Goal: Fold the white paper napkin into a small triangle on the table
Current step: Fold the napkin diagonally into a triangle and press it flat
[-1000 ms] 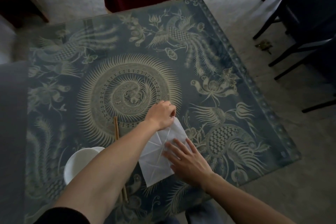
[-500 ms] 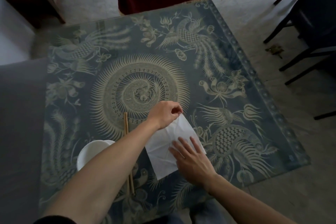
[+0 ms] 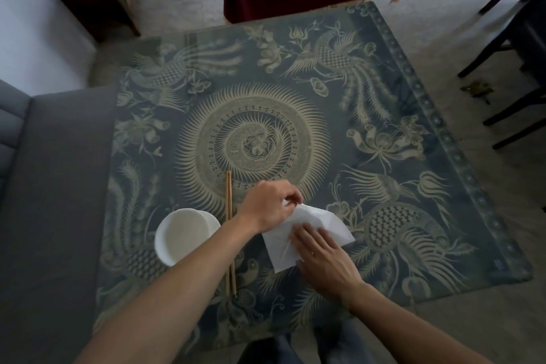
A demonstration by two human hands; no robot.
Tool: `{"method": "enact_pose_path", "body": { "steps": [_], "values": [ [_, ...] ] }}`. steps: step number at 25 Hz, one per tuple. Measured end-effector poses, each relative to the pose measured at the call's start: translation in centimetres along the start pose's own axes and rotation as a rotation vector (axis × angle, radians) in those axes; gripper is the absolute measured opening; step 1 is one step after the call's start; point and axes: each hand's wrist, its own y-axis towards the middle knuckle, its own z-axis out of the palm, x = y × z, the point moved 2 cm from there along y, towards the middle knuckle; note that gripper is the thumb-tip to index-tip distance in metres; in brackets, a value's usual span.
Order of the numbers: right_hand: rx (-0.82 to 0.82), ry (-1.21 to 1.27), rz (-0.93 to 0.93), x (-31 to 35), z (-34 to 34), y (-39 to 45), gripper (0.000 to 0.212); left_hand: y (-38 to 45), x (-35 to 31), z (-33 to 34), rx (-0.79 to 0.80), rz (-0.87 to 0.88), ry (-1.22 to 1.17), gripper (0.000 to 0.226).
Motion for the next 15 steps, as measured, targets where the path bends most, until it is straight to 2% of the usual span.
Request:
{"method": "enact_pose_path", "body": {
  "steps": [6, 10, 15],
  "values": [
    [-0.031, 0.004, -0.010, 0.3, 0.7, -0.9, 0.059, -4.1, 0.1, 1.1, -0.033, 0.034, 0.057, 0.011],
    [-0.027, 0.064, 0.017, 0.6, 0.7, -1.4, 0.058, -6.2, -0.2, 2.4, 0.001, 0.047, 0.095, 0.009],
    [0.009, 0.021, 0.016, 0.5, 0.2, -1.7, 0.049, -8.3, -0.3, 3.5, -0.047, 0.040, 0.098, 0.010]
  ]
}}
